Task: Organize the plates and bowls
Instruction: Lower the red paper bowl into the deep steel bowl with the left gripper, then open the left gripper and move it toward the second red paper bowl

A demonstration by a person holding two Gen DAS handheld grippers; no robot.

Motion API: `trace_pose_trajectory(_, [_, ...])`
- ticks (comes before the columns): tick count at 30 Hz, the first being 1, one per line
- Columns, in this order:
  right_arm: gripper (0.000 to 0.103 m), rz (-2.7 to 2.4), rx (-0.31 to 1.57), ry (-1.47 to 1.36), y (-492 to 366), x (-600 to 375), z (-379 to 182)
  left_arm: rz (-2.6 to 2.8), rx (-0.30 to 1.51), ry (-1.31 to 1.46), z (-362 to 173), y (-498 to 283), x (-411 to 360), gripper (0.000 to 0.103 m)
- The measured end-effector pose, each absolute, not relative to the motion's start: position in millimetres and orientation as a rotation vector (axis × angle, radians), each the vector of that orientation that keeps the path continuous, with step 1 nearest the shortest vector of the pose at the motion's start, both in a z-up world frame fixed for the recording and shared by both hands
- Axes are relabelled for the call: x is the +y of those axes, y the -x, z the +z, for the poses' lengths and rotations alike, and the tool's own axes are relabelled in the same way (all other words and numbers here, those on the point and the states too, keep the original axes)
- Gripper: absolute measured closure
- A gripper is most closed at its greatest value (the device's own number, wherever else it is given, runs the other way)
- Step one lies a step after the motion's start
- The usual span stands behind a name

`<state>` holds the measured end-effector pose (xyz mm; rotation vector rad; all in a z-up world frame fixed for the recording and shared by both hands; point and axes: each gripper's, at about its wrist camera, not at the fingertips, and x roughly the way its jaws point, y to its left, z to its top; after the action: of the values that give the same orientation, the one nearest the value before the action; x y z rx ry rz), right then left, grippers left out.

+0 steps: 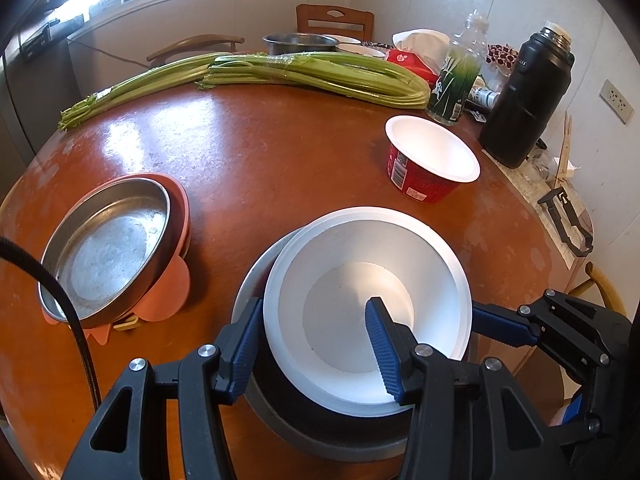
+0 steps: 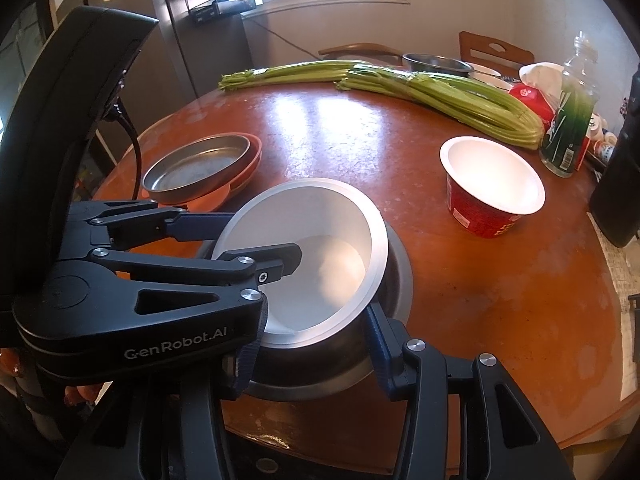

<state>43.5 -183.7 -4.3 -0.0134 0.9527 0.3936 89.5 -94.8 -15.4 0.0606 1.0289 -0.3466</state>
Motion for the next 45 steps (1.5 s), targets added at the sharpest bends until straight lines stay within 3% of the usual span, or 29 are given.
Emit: trace_pose_trajectory(45, [0.049, 0.355, 0.896, 0.016, -46.7, -198.6, 12.7, -0.323, 0.975, -0.046, 8.9, -90.7, -84.8, 0.051])
